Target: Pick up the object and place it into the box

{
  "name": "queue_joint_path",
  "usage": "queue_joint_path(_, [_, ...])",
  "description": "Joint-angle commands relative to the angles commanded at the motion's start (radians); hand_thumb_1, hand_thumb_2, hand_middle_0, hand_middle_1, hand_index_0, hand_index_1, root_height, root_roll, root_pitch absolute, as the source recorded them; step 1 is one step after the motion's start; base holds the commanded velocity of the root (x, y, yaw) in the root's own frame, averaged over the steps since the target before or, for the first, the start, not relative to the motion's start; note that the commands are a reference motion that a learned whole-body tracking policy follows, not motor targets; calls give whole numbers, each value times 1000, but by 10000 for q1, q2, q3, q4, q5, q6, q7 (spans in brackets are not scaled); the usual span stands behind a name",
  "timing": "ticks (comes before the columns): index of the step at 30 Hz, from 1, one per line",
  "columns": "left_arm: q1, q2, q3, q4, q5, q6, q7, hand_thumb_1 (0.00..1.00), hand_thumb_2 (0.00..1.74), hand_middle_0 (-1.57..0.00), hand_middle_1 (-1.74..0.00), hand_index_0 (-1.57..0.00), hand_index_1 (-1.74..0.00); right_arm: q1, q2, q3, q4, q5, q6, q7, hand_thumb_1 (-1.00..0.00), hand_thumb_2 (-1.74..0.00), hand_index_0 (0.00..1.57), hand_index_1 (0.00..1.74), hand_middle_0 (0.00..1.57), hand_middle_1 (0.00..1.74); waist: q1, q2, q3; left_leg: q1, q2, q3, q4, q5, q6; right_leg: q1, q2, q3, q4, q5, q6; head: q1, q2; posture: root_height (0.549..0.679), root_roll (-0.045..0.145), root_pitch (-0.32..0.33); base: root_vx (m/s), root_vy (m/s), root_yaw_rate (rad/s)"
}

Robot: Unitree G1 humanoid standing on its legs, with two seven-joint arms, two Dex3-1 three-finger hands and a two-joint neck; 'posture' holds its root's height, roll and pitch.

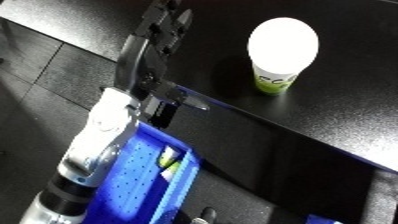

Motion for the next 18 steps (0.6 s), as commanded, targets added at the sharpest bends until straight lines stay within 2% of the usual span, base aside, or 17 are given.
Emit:
queue_joint_path(8, [-955, -323, -838, 1185, -259, 270, 196, 0, 0, 0, 0, 0, 0, -287, -14, 144, 39, -81, 189, -53, 0, 0, 0, 0, 0, 0, -297, -79, 0, -65, 68, 136, 129, -48, 41, -207, 48, 142, 73, 74, 60, -190, 327, 612, 20, -36, 8, 24, -77])
queue_joint_path(18, [-2217, -800, -1706, 2637, -663, 220, 209, 0, 0, 0, 0, 0, 0, -736, 10, 359, 147, -77, 399, -80, 0, 0, 0, 0, 0, 0, -613, -191, 0, -253, 197, 309, 203, -68, 77, -561, 98, 296, 119, 195, 127, -214, 761, 610, 18, -27, -20, 9, -59])
